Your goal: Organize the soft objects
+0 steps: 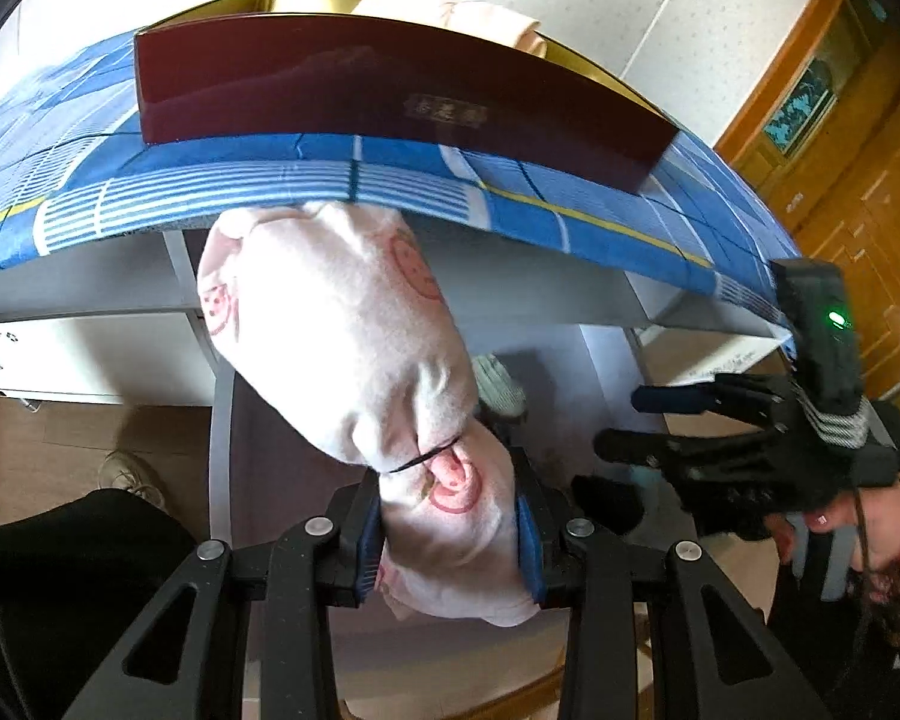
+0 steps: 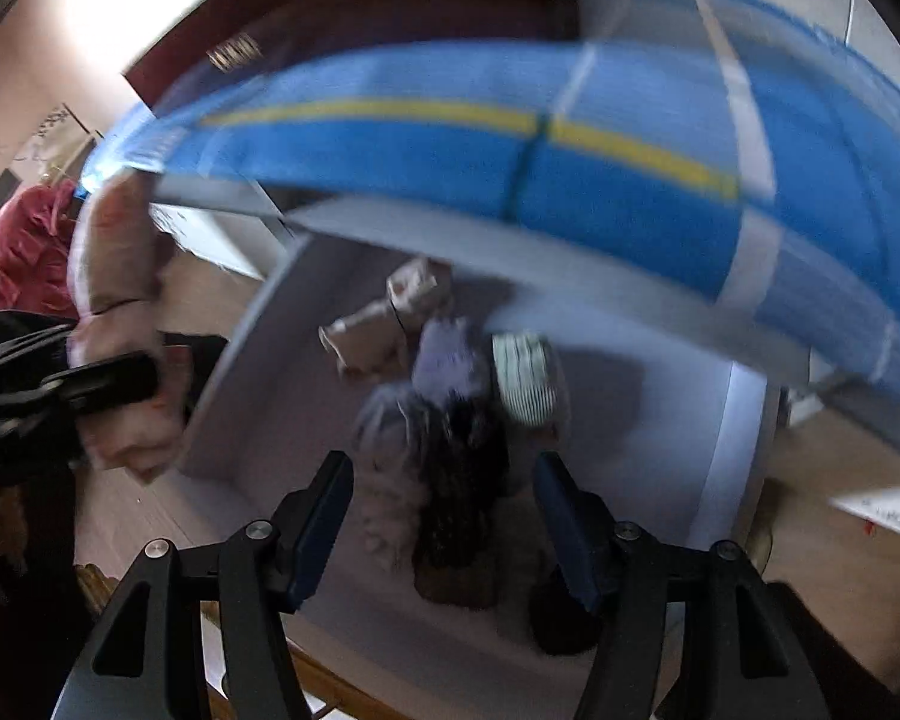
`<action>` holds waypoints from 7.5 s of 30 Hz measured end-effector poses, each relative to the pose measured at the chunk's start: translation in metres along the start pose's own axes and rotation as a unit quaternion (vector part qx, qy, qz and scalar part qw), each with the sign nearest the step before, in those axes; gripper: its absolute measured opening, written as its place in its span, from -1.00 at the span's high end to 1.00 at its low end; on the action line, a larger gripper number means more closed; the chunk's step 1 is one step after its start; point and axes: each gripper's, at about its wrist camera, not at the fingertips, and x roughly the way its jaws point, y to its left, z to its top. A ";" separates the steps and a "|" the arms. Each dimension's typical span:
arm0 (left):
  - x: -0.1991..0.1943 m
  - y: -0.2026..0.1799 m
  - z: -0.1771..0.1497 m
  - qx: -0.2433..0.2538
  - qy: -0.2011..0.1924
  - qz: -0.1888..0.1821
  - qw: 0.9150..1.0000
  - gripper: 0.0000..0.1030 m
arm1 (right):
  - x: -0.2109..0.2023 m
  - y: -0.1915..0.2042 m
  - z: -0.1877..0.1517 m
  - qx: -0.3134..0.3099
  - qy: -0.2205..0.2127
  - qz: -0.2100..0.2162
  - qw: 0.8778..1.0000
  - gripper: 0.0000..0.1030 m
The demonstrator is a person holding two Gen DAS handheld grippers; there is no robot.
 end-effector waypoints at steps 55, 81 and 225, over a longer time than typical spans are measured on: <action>0.051 0.053 0.283 0.063 0.007 0.158 0.985 0.39 | 0.031 -0.036 -0.016 0.146 0.080 0.071 0.984 -0.22; -0.043 0.019 0.218 0.068 -0.168 0.129 0.975 -0.83 | 0.030 -0.036 -0.011 0.139 0.074 0.050 0.986 -0.22; 0.214 0.000 -0.034 -0.065 0.229 0.038 0.971 -0.21 | 0.079 -0.076 -0.048 0.313 0.118 0.050 0.941 0.38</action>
